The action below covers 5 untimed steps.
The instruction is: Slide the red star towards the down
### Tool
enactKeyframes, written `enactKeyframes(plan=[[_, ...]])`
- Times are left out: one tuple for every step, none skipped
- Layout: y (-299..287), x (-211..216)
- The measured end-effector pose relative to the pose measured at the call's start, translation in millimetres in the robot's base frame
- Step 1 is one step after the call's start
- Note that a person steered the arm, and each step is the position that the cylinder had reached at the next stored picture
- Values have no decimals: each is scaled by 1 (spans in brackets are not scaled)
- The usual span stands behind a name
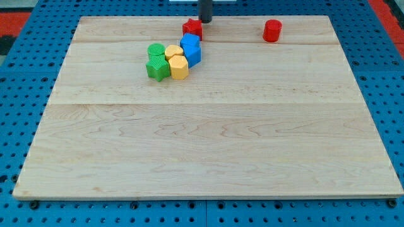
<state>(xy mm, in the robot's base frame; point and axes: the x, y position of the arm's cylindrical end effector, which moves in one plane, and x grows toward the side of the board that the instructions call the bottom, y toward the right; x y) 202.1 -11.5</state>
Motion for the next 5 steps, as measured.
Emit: enactKeyframes(plan=[[28, 27], [37, 33], [19, 33], [-18, 33], [-34, 41]])
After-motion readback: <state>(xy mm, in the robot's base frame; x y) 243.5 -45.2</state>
